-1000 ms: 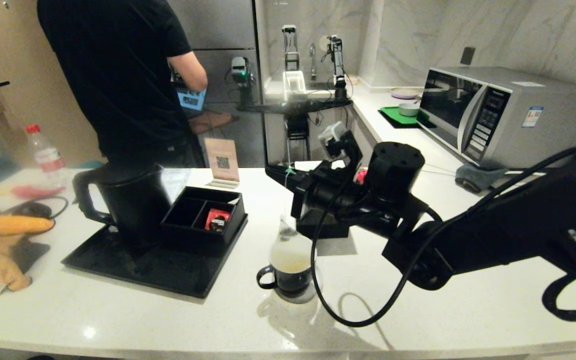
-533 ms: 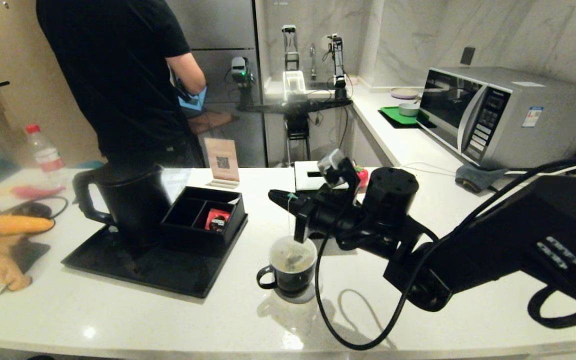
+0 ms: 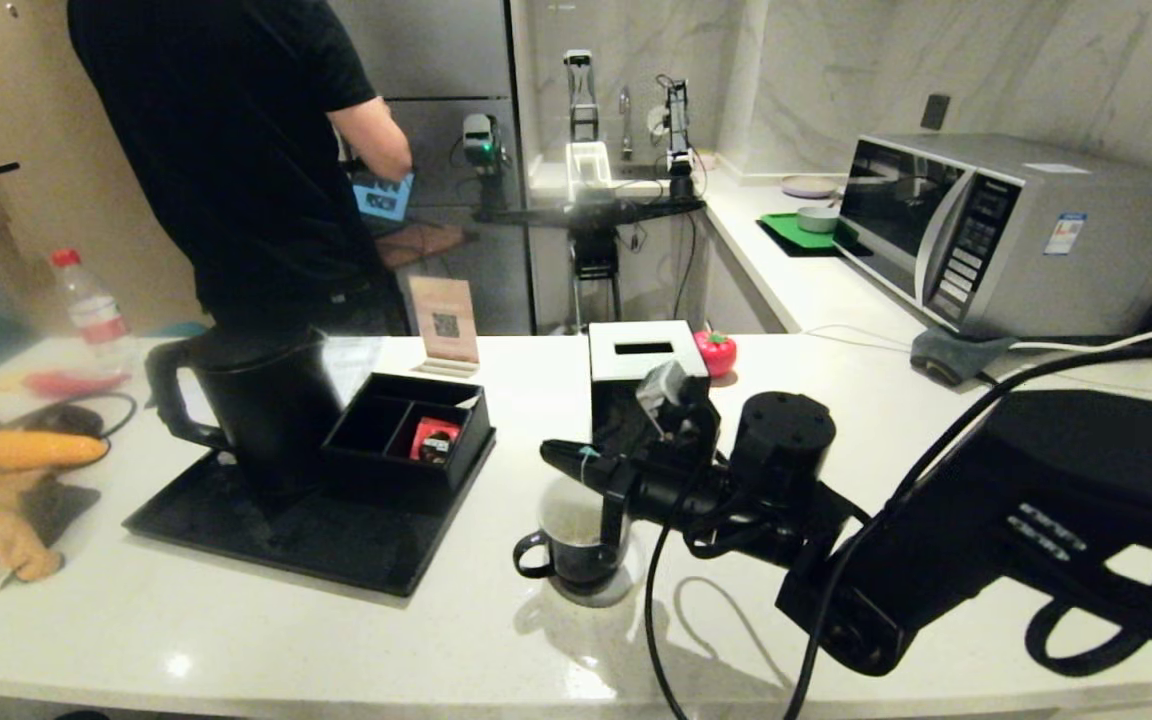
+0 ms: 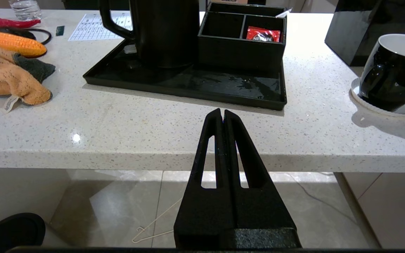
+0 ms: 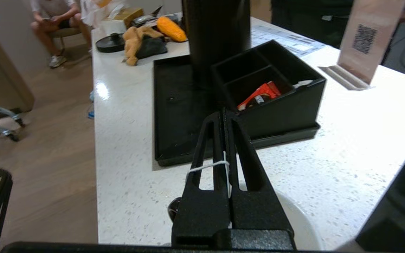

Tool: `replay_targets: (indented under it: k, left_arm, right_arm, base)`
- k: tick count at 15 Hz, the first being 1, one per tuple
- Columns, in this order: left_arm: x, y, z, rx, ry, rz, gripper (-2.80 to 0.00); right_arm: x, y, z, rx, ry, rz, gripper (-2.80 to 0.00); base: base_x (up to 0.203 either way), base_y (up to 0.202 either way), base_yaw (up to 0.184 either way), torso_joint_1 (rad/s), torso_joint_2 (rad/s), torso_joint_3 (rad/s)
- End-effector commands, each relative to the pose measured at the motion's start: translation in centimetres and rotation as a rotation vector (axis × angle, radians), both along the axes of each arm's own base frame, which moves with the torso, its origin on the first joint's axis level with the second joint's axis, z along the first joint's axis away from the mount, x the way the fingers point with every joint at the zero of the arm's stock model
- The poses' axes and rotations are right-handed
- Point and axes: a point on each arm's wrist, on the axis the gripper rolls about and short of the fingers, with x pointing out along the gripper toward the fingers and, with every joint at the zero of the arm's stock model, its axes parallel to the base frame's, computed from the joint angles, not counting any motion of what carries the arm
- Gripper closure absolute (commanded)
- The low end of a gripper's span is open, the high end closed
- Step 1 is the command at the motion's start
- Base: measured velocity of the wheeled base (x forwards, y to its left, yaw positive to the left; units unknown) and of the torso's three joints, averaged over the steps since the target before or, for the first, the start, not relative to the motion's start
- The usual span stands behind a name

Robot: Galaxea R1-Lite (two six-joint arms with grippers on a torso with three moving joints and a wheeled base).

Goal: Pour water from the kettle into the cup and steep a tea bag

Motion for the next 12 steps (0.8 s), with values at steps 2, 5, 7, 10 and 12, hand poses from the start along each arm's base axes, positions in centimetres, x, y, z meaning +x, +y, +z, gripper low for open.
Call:
replay_targets:
  k: [2,5,7,10,12]
  left_arm:
    - [0.0,0.0,0.0,-0.001,0.0,0.0,0.0]
    - [0.0,0.0,0.0,-0.001,0.0,0.0,0.0]
    - [0.0,0.0,0.0,-0.001,0.0,0.0,0.0]
    - [0.0,0.0,0.0,-0.001,0.0,0.0,0.0]
    - [0.0,0.0,0.0,-0.001,0.0,0.0,0.0]
  right_arm:
    - [0.1,0.1,-0.3,0.005,-0.006,0.011,0.0]
    - [0.1,0.1,-0.2,0.011,-0.013,0.012,0.0]
    - [0.1,0.1,-0.1,0.02,-0.024,0.012,0.0]
    - [0.0,0.0,0.2,0.031,-0.037,0.011,0.0]
    - [-0.1,0.0,0.6,0.038,-0.045,0.008,0.0]
  base:
    - [0.0,0.0,0.0,0.0,0.0,0.0]
    - [0.0,0.0,0.0,0.0,0.0,0.0]
    - [0.0,0.0,0.0,0.0,0.0,0.0]
    - [0.0,0.0,0.0,0.0,0.0,0.0]
    - [0.0,0.0,0.0,0.0,0.0,0.0]
